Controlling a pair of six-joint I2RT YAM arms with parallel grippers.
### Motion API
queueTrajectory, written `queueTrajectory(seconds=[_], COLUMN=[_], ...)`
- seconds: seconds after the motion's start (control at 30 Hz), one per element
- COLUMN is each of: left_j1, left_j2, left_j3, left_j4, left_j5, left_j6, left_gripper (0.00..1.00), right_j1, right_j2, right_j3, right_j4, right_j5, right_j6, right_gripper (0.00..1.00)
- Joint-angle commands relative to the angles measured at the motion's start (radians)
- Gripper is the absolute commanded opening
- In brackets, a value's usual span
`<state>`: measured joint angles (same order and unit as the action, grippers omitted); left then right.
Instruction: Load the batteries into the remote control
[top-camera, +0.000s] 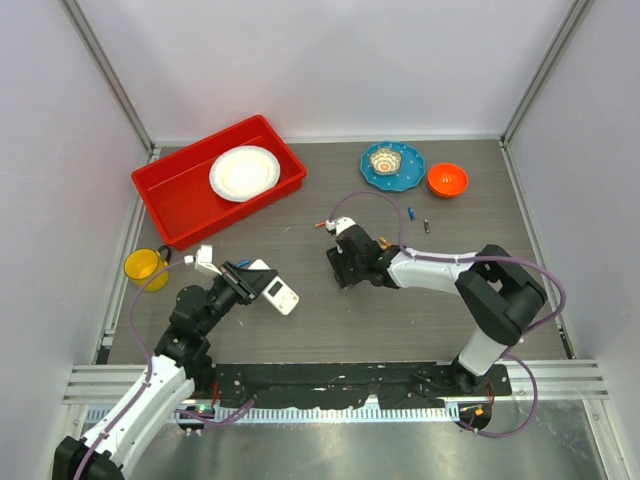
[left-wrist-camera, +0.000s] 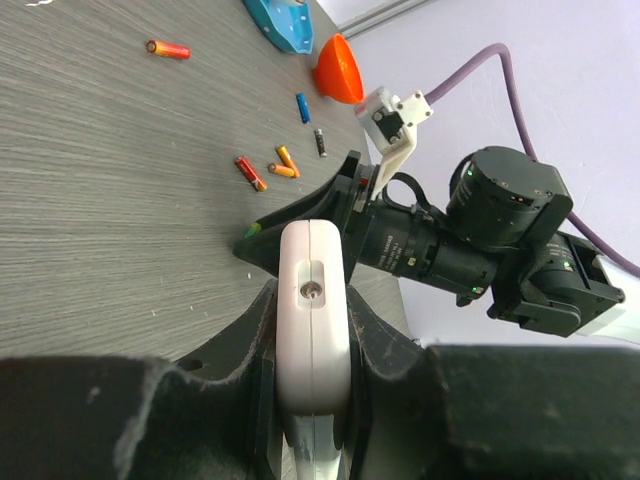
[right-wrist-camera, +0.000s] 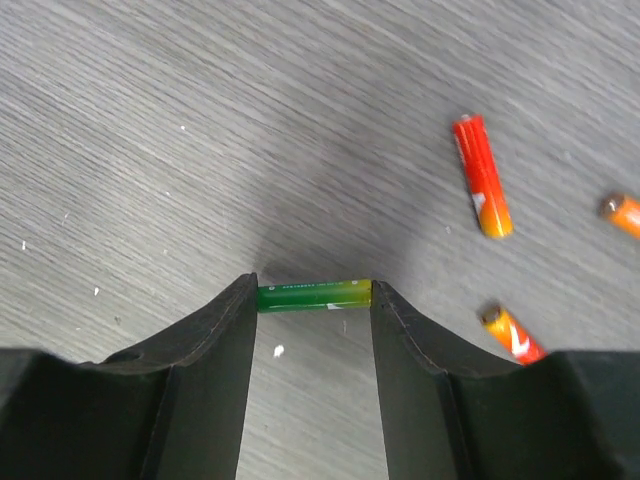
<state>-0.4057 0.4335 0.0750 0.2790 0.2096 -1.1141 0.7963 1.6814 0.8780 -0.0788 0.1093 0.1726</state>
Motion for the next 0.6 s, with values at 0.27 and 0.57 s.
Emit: queueTrajectory(seconds=[0.27,0.57], left_j1=[-0.001,-0.001], left_j2=[-0.009,-0.015], left_j3=[0.008,0.009], left_j4=[0.069,0.060], left_j5=[-0.013,-0.015], left_j6=[0.002,0.008], left_gripper=[0.00,0.00], right_j1=[0.027,0.063], right_j2=[-0.171,-0.023], right_j3=[-0.065,0.036], right_j4=[-0.114,-0.262], right_j5=[0.372,0.424], right_j6=[0.928,1.189], right_gripper=[0.01,0.01])
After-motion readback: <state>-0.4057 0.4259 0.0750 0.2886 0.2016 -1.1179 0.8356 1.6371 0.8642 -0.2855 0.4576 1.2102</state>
